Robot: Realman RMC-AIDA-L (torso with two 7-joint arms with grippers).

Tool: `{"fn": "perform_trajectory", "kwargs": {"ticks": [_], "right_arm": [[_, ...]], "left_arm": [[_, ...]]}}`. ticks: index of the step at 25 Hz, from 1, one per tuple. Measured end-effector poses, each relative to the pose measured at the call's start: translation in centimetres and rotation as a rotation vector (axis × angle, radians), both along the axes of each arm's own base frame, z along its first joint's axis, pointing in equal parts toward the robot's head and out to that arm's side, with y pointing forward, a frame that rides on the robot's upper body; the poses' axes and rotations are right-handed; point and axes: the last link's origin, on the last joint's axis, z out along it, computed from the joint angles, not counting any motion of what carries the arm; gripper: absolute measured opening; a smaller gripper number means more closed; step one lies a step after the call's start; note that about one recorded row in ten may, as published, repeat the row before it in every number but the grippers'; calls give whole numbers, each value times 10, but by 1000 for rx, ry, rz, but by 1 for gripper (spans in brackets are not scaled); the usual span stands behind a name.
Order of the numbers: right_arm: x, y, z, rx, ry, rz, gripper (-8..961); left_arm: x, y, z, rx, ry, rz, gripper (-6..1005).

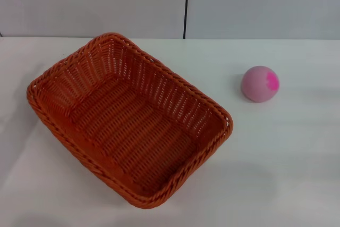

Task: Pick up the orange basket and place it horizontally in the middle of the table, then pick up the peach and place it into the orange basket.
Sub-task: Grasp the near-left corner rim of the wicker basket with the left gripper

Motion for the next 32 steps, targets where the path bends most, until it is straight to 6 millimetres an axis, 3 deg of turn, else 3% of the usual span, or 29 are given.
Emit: {"fn": "perform_trajectory", "kwargs": {"ticks": [2,3,7,10,13,15,18,19,20,27,31,32], "right_arm": [[-1,1,-1,-25,-20,10,729],[-1,1,-1,-30,-25,11,729],[-1,1,-2,-34,-28,9,729],[0,1,-3,-37,-25,1,729],[1,0,-3,-38,-24,-2,729],[2,-1,-3,-38,-22,-4,729],[2,-2,-3,-38,-22,-6,729],[3,-3,-3,-39,-22,-7,729],[3,-3,-3,-39,-22,-8,729],[5,-5,-4,-46,-19,-16,730],[5,-5,-6,-52,-18,-17,730],[5,-5,-6,-54,-17,-17,730]], "left_arm": [[1,5,2,-21,12,-14,804],[5,29,15,-145,53,-55,804],[15,50,25,-286,113,-90,802],[35,72,40,-458,212,-114,800],[41,76,43,-495,239,-120,799],[62,91,56,-634,371,-103,798],[62,91,56,-634,371,-103,797],[79,104,63,-737,492,-45,796],[82,107,64,-757,519,-26,796],[96,124,64,-866,698,157,781],[98,131,53,-930,788,219,770],[100,136,40,-966,861,255,768]]}}
